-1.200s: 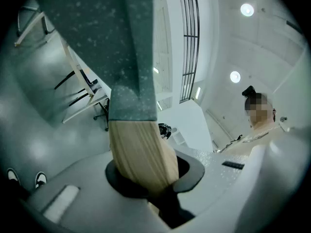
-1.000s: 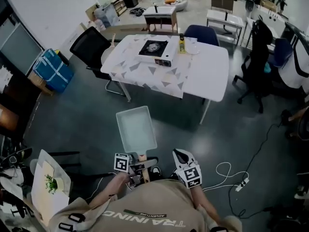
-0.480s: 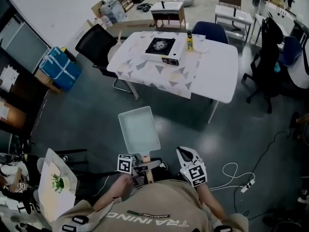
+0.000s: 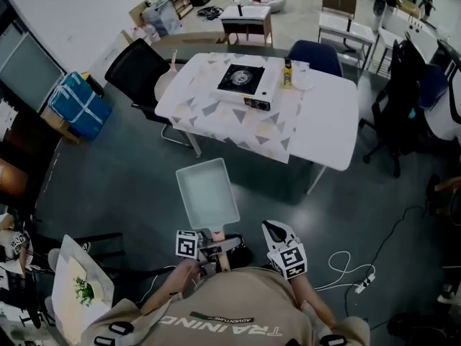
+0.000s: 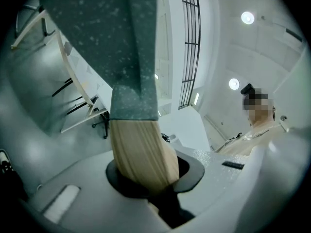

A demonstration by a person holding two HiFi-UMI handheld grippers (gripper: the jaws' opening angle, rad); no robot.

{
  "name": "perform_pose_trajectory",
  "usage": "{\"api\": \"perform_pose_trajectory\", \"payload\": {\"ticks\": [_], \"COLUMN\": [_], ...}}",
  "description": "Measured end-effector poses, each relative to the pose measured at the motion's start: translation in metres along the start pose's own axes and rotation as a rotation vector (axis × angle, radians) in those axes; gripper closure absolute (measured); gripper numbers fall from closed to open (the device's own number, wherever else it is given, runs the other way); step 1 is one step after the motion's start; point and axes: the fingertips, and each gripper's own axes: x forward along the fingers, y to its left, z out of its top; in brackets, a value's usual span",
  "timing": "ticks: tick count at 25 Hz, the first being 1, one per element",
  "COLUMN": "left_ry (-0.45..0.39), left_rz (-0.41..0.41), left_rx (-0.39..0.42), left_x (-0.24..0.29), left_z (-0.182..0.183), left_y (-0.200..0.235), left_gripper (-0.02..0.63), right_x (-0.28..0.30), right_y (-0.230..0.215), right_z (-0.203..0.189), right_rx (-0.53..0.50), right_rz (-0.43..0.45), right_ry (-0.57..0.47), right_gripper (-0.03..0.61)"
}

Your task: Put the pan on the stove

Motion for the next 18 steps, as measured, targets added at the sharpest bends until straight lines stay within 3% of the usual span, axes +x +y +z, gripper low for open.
{"api": "perform_pose_trajectory", "payload": {"ticks": [7,14,18], "left_ry": [0.056,0.095,0.091], "left_rz": [-0.027,-0.059,-0.071], "left_rx": [0.019,-0.036,-0.06], "left_x": [-0.013,-0.046,-0.059], "left_z": [0.075,0.118,0.13], "left_y": [0.018,0.051,0.059], "left_gripper": [0.565,0.554,0.546], "right_x": [0.055,0.096,0.114], "right_y": [-0.018,-0.016,-0.007], "right_z": [0.058,0.062,0.055], "right_rx": [-0.068,-0.026,-0.016], "right_rz": [-0.083,-0.183,-0.178], "right_ry": [-0.04,-0.023,0.036], "right_gripper": [0.575,0.574,0.574]}}
